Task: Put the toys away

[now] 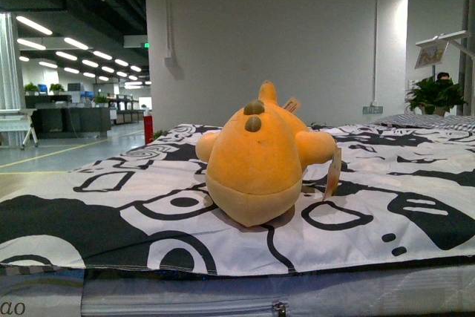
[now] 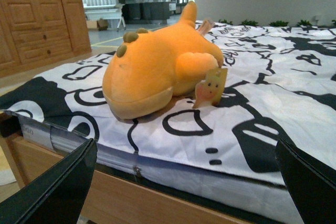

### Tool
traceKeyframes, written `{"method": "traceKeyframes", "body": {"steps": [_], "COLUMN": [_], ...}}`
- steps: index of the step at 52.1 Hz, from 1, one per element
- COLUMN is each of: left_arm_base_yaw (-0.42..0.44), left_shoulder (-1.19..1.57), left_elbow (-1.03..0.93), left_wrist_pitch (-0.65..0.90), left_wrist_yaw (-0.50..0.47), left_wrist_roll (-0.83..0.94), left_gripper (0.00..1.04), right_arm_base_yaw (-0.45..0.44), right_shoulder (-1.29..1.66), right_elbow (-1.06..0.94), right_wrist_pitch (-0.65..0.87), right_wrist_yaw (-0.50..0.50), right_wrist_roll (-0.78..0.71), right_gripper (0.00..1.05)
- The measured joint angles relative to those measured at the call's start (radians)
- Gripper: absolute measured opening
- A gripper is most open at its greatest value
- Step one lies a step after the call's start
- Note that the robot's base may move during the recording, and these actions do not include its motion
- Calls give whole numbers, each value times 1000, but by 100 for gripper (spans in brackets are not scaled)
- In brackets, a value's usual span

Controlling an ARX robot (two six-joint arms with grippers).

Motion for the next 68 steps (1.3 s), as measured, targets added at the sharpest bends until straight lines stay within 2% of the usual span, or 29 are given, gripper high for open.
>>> {"method": "traceKeyframes", "body": {"steps": [13,26,39,68], "left_arm_base_yaw": [0,0,0,0], "left_shoulder": [0,0,0,0], "left_elbow": [0,0,0,0], "left_wrist_pitch": [0,0,0,0], "left_wrist_yaw": [0,0,0,0], "left_wrist_roll": [0,0,0,0], "left_gripper": [99,99,99,99], "right_arm_base_yaw": [221,351,417,471], "right_shoulder": [302,557,736,985], "right_elbow": [285,541,742,1051], "right_wrist_pitch": [-6,-60,-152,-274], "right_wrist_yaw": [187,333,424,573], "right_wrist_roll": [-62,-115,-122,-136], "right_gripper": [104,104,104,104]}}
